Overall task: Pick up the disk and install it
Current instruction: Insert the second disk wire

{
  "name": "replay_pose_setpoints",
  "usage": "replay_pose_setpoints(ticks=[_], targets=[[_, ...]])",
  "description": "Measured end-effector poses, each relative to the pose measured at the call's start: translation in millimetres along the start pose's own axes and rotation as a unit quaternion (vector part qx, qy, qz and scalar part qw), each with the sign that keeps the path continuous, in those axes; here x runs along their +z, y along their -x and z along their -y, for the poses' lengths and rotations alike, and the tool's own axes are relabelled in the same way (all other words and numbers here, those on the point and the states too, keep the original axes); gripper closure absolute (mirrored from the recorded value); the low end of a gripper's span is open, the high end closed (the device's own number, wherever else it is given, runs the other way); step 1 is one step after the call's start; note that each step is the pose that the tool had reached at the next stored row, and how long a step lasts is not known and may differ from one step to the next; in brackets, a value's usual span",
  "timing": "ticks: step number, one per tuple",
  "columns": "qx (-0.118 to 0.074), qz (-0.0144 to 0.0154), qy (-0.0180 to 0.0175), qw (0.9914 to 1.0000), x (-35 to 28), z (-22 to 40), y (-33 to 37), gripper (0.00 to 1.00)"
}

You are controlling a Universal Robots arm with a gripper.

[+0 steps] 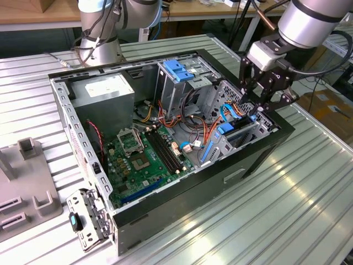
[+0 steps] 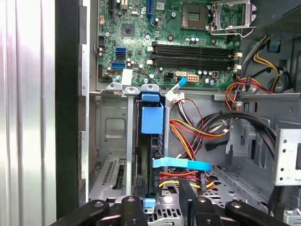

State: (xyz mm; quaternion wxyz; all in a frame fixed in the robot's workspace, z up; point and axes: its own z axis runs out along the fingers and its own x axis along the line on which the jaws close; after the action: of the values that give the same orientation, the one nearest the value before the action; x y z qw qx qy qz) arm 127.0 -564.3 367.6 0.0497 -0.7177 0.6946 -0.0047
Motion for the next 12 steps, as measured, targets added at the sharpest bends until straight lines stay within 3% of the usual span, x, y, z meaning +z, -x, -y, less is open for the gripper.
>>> replay_pose_setpoints(ticks=[12], targets=[[0.000,-0.0001,0.0000,1.00000,-3.3,0.3,0.2,0.58]])
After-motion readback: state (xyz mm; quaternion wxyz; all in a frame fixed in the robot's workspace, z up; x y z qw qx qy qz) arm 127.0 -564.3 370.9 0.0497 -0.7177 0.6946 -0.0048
